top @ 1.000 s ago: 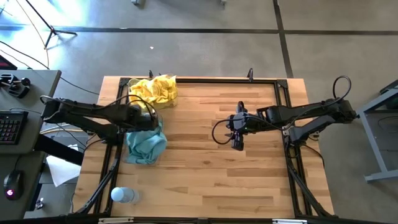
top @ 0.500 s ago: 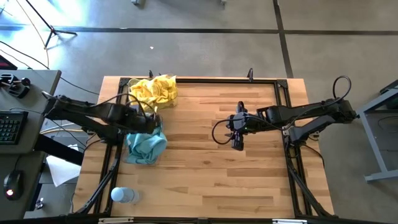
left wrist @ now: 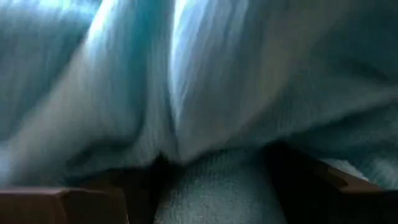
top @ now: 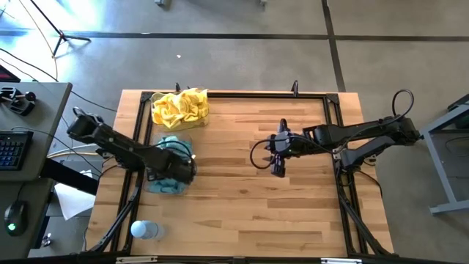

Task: Sort microfiber towel by color & place in baskets
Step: Put the blue microfiber cloth into the bottom transparent bin

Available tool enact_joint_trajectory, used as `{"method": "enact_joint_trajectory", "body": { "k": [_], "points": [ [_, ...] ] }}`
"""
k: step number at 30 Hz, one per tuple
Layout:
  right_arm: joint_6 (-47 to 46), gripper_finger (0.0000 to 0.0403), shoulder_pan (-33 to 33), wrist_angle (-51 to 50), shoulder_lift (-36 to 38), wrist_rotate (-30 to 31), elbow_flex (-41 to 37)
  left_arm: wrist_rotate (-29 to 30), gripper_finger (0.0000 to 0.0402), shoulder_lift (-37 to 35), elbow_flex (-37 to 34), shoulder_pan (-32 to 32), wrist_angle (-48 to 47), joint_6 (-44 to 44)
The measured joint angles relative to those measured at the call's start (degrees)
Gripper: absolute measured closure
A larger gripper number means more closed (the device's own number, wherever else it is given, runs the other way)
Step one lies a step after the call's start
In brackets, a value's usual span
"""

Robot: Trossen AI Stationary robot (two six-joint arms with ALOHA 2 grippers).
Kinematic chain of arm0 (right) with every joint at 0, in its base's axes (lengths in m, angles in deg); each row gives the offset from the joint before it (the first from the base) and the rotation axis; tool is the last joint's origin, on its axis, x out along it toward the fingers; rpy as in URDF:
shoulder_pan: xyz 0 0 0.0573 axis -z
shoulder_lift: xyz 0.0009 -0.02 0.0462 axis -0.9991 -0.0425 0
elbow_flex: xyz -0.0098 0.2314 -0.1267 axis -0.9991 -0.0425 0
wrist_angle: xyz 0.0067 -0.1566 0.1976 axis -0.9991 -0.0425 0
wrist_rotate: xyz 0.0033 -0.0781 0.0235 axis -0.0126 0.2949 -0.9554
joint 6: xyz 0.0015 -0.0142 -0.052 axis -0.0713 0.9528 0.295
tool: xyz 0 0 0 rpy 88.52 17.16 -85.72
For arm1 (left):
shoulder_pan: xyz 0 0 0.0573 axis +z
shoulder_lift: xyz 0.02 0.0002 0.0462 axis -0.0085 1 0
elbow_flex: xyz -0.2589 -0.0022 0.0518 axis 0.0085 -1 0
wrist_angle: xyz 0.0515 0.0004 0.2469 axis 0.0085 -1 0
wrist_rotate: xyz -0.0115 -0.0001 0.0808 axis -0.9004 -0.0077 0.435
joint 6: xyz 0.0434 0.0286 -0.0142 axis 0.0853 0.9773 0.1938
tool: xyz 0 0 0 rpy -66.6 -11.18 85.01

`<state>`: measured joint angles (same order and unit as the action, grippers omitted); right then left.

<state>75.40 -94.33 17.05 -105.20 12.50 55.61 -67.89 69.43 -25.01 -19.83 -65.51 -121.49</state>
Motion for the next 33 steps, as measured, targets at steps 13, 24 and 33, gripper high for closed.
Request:
{"method": "enact_joint_trajectory", "body": {
  "k": [13,24,33],
  "points": [
    [-0.61,0.0215,-0.02,1.3,0.0,0.0,0.0,-0.28,0.0145,-3.04,-8.1,0.17,11.69,-2.47],
    [-2.55,0.0215,0.0,1.35,0.0,-0.02,0.0,3.22,0.0145,-8.44,-0.04,-1.89,-3.26,-3.48],
    [-2.01,0.0215,0.01,2.23,0.0,0.0,0.0,6.76,0.0145,-10.64,8.63,-1.79,-12.99,11.03]
  ]
}}
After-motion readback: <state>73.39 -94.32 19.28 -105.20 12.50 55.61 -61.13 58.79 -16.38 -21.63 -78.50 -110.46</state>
